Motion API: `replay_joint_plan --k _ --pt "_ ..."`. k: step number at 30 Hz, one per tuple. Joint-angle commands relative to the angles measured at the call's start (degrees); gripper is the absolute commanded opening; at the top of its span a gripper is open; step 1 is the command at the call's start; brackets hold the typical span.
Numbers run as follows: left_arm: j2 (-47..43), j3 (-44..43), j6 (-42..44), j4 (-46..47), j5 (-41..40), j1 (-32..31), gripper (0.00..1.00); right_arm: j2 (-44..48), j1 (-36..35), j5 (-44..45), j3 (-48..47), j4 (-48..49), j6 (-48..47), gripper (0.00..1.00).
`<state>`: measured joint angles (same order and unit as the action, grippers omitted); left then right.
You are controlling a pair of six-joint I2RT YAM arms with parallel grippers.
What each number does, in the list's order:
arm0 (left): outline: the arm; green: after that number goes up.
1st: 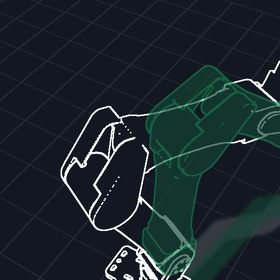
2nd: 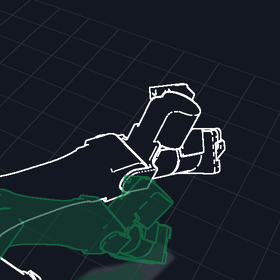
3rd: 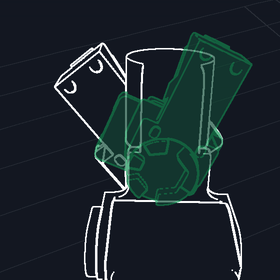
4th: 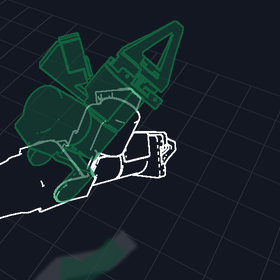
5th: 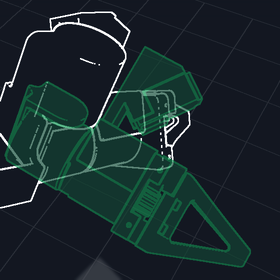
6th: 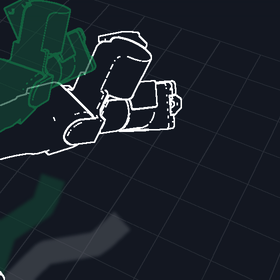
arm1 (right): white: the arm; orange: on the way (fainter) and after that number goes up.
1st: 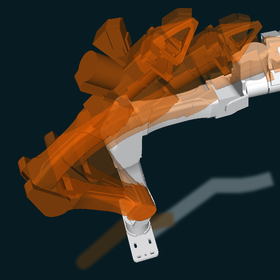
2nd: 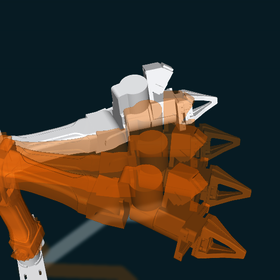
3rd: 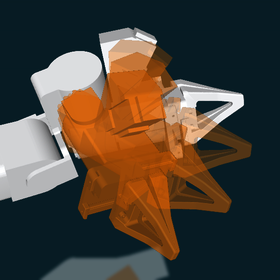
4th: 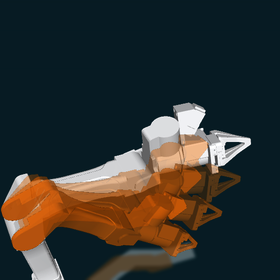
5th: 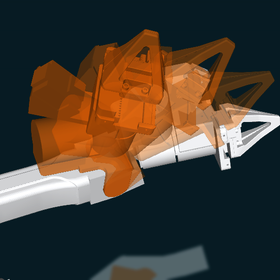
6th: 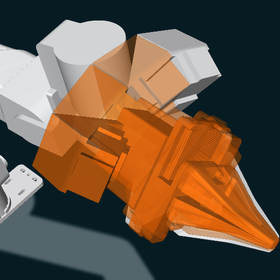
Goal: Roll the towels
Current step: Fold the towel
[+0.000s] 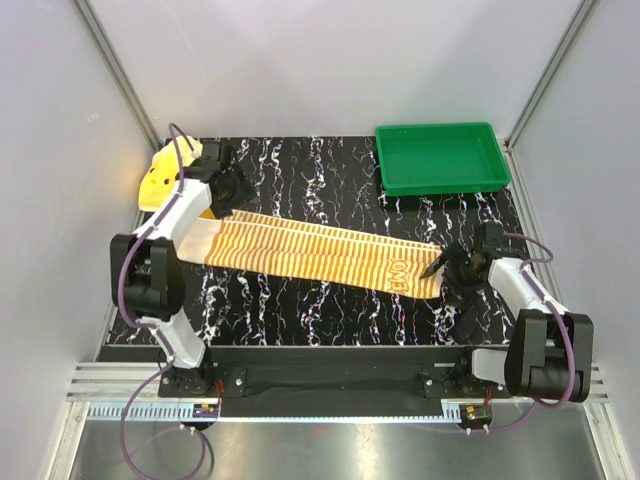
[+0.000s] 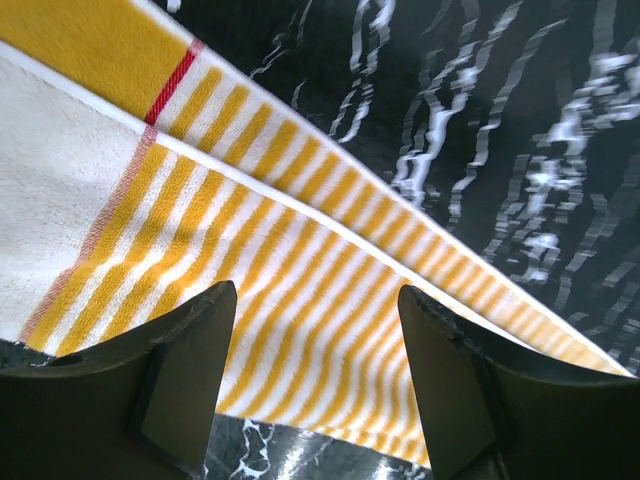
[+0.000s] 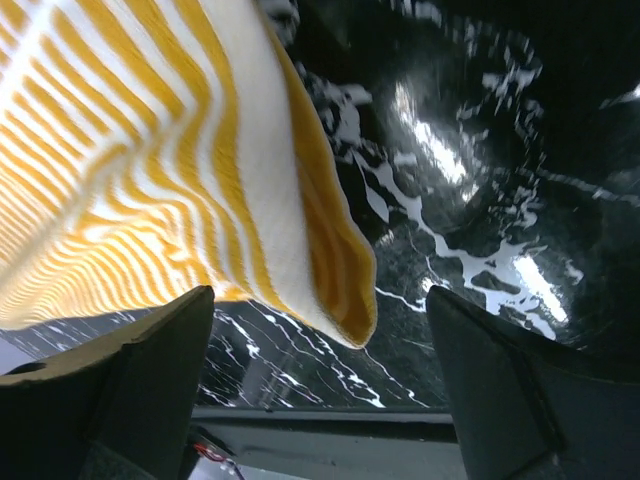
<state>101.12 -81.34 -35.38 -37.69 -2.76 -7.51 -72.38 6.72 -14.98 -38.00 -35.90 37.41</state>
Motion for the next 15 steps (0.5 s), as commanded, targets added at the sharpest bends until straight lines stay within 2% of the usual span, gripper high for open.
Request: replay_joint_plan --k 1,4,5,6,14,15 --pt "-7.59 2.76 0.75 0.25 2.41 1.61 0.72 0.40 -2.06 0.66 1.87 1.17 3.98 0.91" --pt "-12.34 7.24 1.01 0.78 4.43 2.76 0.72 -1.01 -2.50 1.09 1.96 2.58 4.43 0.82" --pt "-13.57 8.21 1.27 0.87 4.52 3.02 0.72 -1.36 -2.50 1.36 1.88 2.94 4.51 0.74" --pt "-15.41 9.35 1.45 0.78 4.70 3.29 0.72 -1.71 -2.50 1.53 1.79 3.29 4.60 0.72" --pt "-20.96 16.20 4.26 -0.01 5.05 6.27 0.73 -5.58 -2.50 3.82 0.64 6.45 4.78 0.44" --pt "-21.31 16.65 4.52 -0.19 5.05 6.63 0.73 -5.58 -2.50 3.73 0.38 6.46 4.52 0.35"
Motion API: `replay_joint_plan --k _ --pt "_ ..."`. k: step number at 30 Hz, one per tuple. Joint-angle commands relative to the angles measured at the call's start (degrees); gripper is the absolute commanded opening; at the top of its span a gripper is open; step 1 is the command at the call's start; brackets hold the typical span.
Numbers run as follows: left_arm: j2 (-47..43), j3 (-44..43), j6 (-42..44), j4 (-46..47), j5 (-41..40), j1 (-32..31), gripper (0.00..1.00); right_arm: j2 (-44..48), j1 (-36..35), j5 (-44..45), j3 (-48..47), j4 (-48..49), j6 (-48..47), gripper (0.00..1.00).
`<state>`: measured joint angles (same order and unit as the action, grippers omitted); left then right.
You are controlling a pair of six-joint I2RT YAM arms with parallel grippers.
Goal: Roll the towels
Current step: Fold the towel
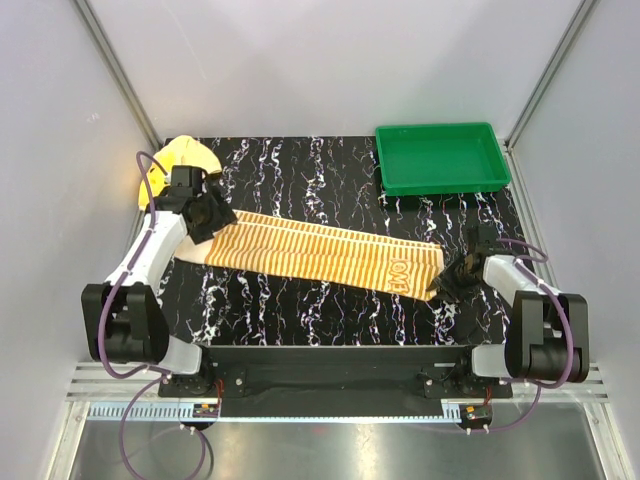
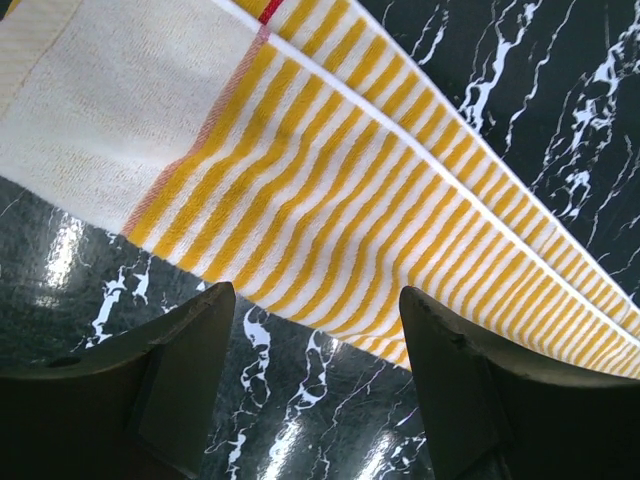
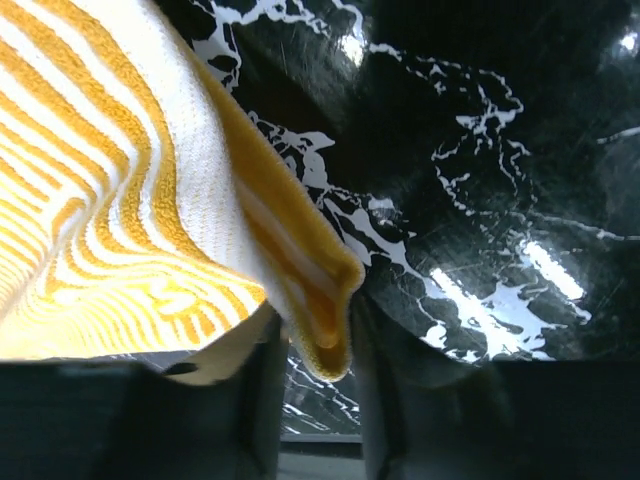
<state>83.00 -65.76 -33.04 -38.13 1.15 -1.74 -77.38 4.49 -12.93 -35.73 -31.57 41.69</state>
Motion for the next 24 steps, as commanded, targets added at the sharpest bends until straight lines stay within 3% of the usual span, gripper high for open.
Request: replay_joint_plan --k 1,3,4,6,12,16,21,24 --pt "-3.20 1.50 2.36 0.16 1.22 1.64 0.73 -0.31 -0.19 2.11 -2.15 1.61 -0.03 0.31" --pt "-3.72 2.91 2.63 0.33 2.19 1.74 0.73 0.30 -0.18 3.52 -3.55 0.12 -0.91 0.21" --pt "-3.81 3.26 2.80 0.25 2.19 1.65 0.73 1.17 0.16 5.79 -4.17 -2.07 -1.43 0.07" --pt "-4.51 4.75 2.63 0.77 2.63 1.74 0.73 2.23 1.74 7.47 -5.75 -3.93 -2.93 0.00" --pt "-6.54 8.19 0.61 2.45 3.52 0.34 0.72 3.20 12.38 4.49 -10.57 -7.80 -8.03 0.00" --pt "-7.33 8.63 -3.07 4.02 2.80 -8.26 0.72 2.77 12.38 3.09 -15.86 -10.78 -10.04 0.00" --pt "-7.07 9.42 -8.00 13.15 3.07 -22.83 0.72 1.01 12.12 -0.26 -21.84 -14.65 -14.79 0.00" --pt "-4.53 8.98 -10.73 19.30 3.50 -28.30 0.71 1.36 11.33 -0.26 -24.99 -17.55 -16.73 0.00"
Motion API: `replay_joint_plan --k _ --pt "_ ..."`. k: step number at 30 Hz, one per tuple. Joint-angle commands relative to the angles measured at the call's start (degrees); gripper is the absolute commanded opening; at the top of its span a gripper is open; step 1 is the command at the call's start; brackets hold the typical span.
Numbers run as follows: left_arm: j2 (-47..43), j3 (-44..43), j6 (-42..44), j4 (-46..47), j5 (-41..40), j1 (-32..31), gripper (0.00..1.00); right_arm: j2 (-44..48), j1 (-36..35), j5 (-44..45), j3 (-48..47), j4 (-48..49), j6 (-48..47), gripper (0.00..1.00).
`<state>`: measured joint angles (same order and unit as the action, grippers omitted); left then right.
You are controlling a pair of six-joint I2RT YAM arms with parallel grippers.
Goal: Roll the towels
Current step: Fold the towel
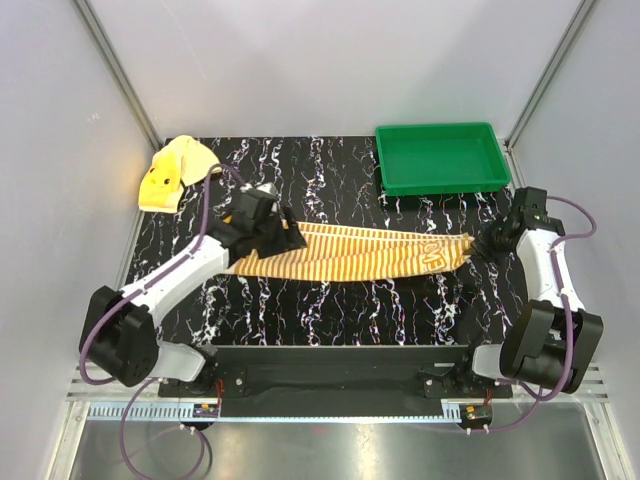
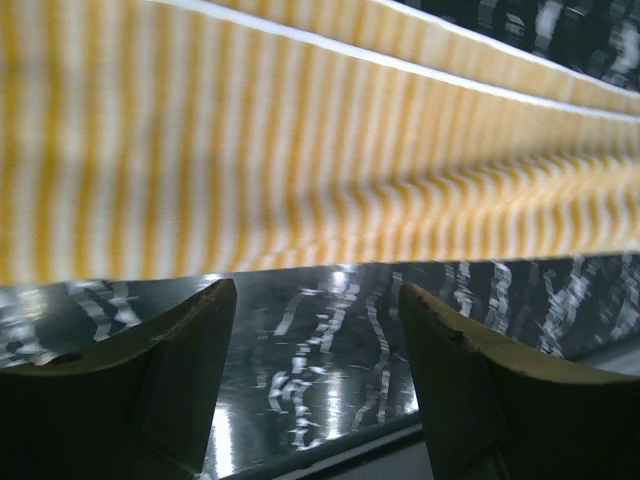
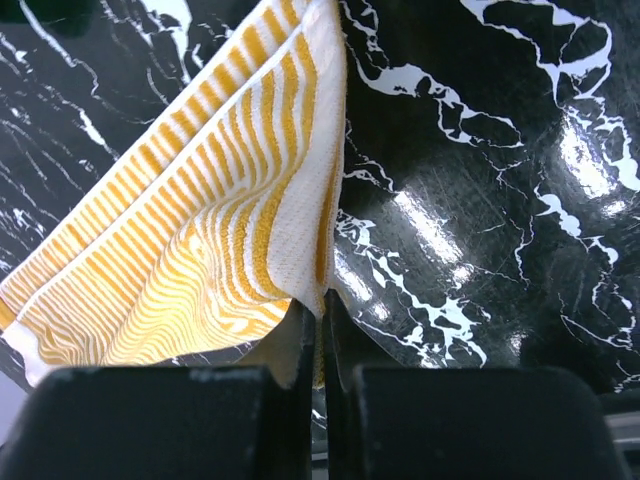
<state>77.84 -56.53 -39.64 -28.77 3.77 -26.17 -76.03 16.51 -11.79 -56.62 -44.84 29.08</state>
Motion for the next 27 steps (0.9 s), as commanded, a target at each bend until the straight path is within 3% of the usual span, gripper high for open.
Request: replay_joint_plan --k 1,5,11,17,24,27 --pt "1.69 -0.59 -5.26 11.36 1.06 -6.67 0.70 0.35 -1.91 -1.30 -4.89 -5.34 -4.12 0.00" --pt "10.45 -3.75 -7.12 17.77 1.59 -12.66 0.69 -0.17 -7.97 -0.78 -9.29 -7.19 -2.89 0.00" --pt "19.96 -9.99 -8.44 19.81 0.28 -19.26 0.67 -3.95 -14.31 -0.86 -15.27 -8.16 -1.31 0.00" --pt "24.98 -9.21 -10.72 21.74 -1.13 -21.20 0.66 -5.53 -16.25 -2.01 -22.21 -9.56 -0.96 0.00" --pt "28.24 -7.11 -11.51 24.64 0.62 -21.20 0.65 -12.63 -25.29 -3.15 -34.32 -11.06 0.36 0.00" --pt "25.79 -5.01 -11.69 24.73 0.89 -21.02 0.64 -16.94 -29.34 -3.33 -39.68 -11.67 0.54 0.00"
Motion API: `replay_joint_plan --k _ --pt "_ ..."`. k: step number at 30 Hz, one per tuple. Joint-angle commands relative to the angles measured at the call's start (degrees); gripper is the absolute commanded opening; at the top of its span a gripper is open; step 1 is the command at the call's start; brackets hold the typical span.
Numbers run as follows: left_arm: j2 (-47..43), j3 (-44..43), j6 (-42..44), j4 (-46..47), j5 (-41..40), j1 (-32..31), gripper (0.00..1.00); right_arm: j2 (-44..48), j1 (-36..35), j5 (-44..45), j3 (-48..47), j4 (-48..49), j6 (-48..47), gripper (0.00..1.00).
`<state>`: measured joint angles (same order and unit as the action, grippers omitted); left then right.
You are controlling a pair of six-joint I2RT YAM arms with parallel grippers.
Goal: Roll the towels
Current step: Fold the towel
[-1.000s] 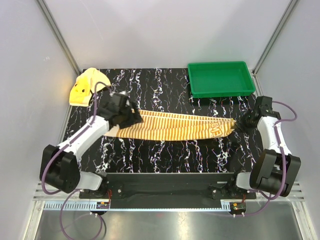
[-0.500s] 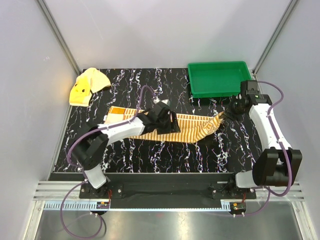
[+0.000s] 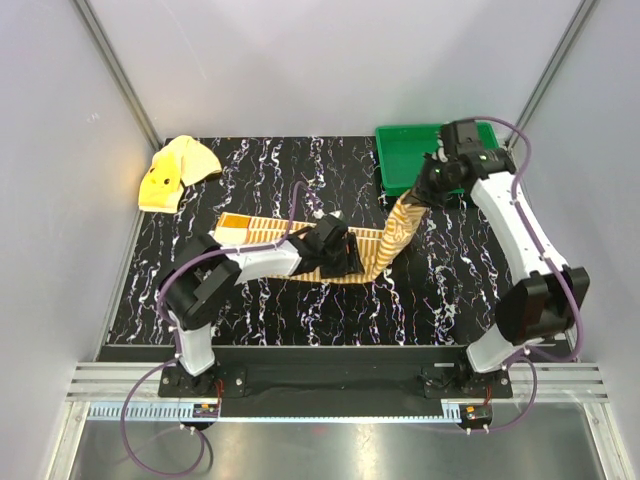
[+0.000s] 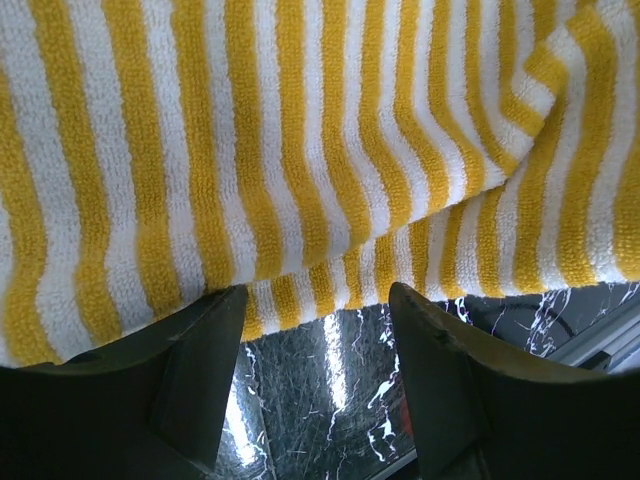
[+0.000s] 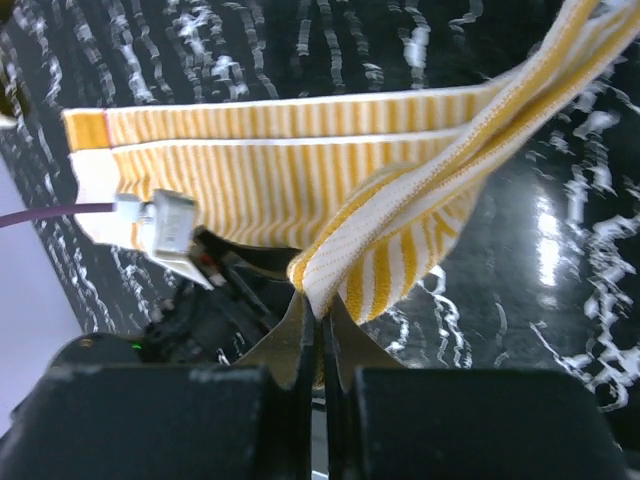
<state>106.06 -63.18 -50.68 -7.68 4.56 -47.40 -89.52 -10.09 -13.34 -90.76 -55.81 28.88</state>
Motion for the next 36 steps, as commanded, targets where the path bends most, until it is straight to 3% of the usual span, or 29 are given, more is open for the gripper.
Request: replay_joint_plan --k 1,4,9,20,23,36 --pt "-4.18 2.35 -0.57 3.38 -0.42 0.37 0.64 -4.52 -4.92 -1.86 -6.87 -1.05 0.74 0.00" --pt "-14.01 5.33 0.40 0.14 -3.40 1.69 0.65 -9.70 -8.54 -1.51 -12.85 -2.45 0.47 0.00" --pt "-31.16 4.47 2.95 -16.99 -13.94 5.46 0.70 -19.97 -16.80 0.07 -25.85 -6.14 -0.06 0.00" --pt "-53.83 2.80 12.35 -39.40 -16.95 15.58 0.80 -40.02 -28.58 0.34 -57.03 -12.65 3.02 0.00" --pt "-57.27 2.36 13.93 -43.54 -18.09 16.98 0.83 -44.33 -30.78 -1.15 -60.93 -11.17 4.69 0.00" --pt "-63.08 0.34 18.15 -52.17 -20.20 19.18 0.89 -51.11 -41.41 -5.90 -60.41 9.56 8.82 0.00"
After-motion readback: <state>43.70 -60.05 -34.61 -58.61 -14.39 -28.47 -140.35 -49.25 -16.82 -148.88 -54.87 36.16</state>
